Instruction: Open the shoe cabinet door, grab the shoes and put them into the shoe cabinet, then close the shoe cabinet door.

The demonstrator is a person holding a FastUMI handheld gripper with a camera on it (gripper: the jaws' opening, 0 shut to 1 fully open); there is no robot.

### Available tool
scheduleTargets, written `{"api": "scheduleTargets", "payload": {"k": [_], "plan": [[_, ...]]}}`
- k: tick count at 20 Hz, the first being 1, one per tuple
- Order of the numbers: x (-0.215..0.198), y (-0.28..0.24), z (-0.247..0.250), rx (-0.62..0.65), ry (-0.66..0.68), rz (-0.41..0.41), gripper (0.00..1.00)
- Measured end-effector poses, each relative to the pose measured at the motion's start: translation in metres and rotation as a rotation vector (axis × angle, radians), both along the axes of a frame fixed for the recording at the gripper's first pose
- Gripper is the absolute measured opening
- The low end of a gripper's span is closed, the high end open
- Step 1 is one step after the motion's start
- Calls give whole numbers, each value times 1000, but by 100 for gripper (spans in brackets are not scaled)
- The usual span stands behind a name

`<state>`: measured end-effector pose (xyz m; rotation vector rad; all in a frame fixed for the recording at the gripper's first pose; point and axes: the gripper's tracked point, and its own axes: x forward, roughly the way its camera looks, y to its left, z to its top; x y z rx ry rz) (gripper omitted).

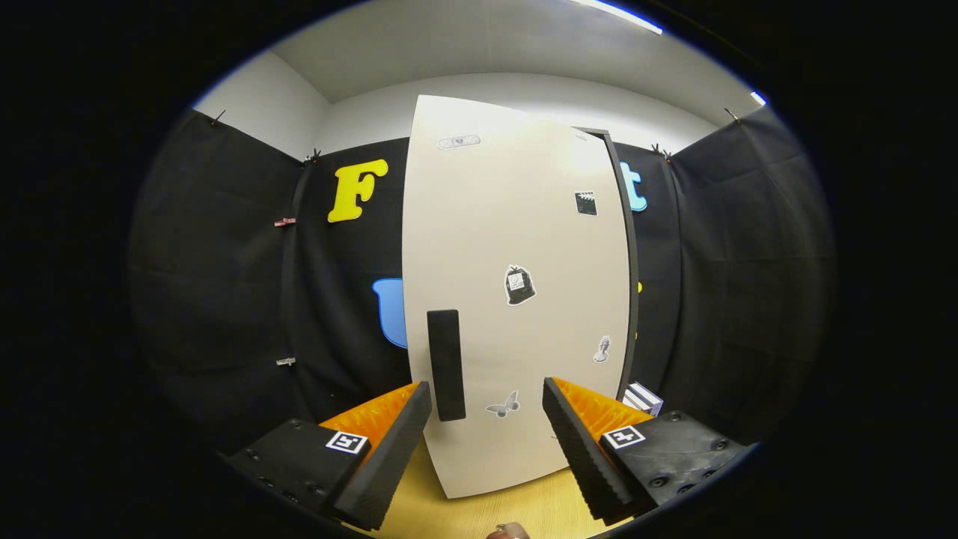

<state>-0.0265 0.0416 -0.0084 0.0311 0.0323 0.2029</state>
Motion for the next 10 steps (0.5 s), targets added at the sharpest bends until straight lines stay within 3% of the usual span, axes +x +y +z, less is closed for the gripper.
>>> {"api": "scheduleTargets", "payload": {"k": [10], "plan": [[-3,2,3,-12,-7,-12,98]]}}
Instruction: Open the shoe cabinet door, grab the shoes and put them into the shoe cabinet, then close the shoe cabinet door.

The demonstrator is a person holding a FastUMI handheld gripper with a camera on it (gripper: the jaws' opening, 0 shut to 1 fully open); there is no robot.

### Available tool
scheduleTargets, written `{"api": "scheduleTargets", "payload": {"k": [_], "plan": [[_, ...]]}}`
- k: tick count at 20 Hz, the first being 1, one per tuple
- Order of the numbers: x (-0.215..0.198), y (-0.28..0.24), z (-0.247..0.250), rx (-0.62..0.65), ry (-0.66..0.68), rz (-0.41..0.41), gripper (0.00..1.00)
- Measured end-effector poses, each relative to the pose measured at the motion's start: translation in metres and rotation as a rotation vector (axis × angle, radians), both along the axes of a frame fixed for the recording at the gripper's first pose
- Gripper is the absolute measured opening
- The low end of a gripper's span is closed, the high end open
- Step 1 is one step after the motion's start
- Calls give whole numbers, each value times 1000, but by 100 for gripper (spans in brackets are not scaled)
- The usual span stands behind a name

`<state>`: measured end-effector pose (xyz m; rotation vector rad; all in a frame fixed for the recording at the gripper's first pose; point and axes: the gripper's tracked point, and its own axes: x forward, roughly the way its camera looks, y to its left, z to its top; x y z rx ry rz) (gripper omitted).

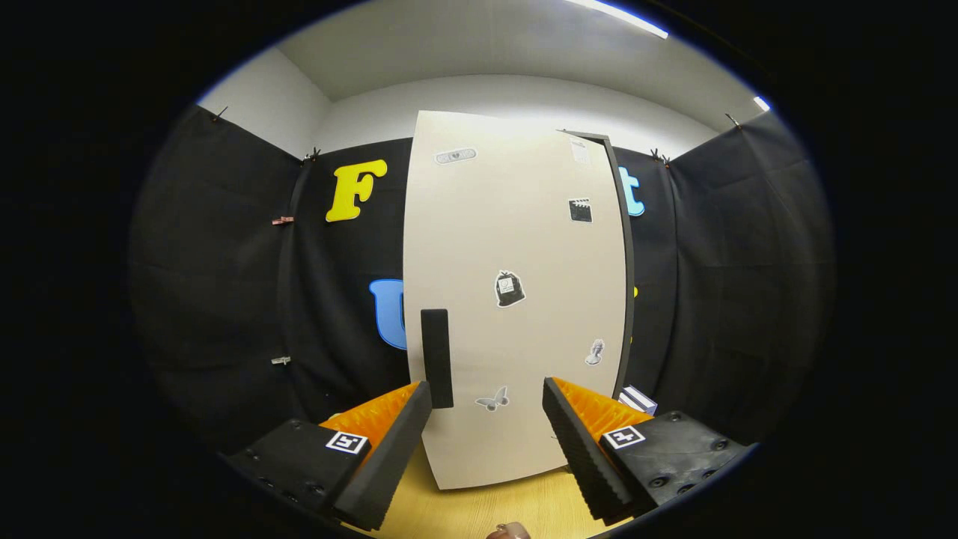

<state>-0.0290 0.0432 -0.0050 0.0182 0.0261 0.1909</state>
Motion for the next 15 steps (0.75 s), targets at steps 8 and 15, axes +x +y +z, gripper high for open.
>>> {"api": "scheduleTargets", "payload": {"k": [8,15], "plan": [[-1,0,0,-4,0,-4,98],[-1,1,0,-4,-2,-8,98]]}}
